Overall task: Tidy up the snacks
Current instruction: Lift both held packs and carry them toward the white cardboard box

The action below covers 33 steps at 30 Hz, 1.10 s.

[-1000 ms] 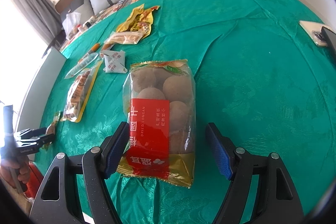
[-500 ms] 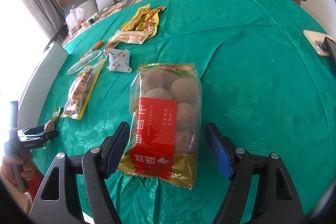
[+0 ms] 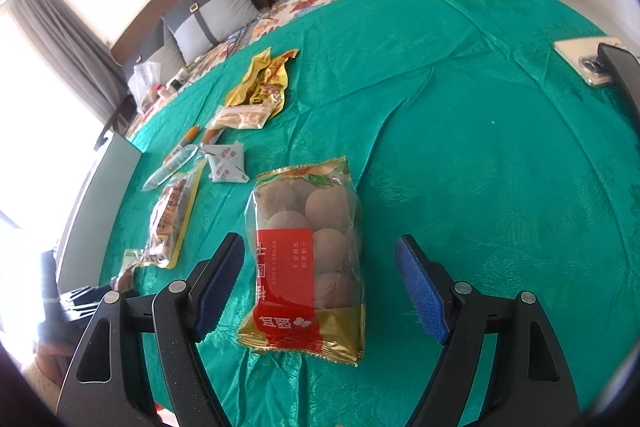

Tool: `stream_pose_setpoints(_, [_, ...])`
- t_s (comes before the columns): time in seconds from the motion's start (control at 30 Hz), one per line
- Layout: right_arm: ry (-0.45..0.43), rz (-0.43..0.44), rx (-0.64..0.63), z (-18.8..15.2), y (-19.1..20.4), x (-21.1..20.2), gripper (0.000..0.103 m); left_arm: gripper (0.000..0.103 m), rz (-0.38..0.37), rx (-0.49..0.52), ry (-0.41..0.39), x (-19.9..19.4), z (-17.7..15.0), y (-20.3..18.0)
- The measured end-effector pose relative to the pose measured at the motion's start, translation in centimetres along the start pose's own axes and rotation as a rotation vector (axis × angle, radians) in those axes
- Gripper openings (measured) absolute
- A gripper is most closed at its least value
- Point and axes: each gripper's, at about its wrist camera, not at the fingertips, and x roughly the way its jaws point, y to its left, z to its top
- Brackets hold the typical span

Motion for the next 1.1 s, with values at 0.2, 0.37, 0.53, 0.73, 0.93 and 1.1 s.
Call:
stream_pose_setpoints(0.2, [0.103,-0.048,-0.099,0.7,2.2,1.8,0.085,0.052,-0.024,-0.025,-0.008,-0.4,-0.3,0.4])
stream_pose_setpoints(0.37, [0.225,-0.124,-0.176,0.9,3.4,3.7,0.085,0.052,-0.044,-0.046,-0.025,-1.1,-0.8,1.0])
stream_pose_setpoints(0.53, [0.319,-0.247,-0.286,1.1,4.9,5.4,0.062,0.051,-0.072,-0.087,-0.054,-2.6,-1.4,2.1])
stream_pose_setpoints(0.73, [0.271,-0.162,-0.237,3.1,6.8,2.1,0.053,0.006,-0.172,-0.180,-0.108,-6.3,-1.4,5.0])
stream_pose_setpoints(0.93, [0.255,-0.042,-0.285,4.2,13.9,1.9,0.053,0.008,-0.204,-0.252,-0.136,-7.6,-1.9,8.3])
stream_pose_setpoints(1.1, [0.254,0.090,-0.265,4.2,18.2,2.2,0.053,0.083,-0.194,-0.243,-0.161,-7.9,-2.9,9.3])
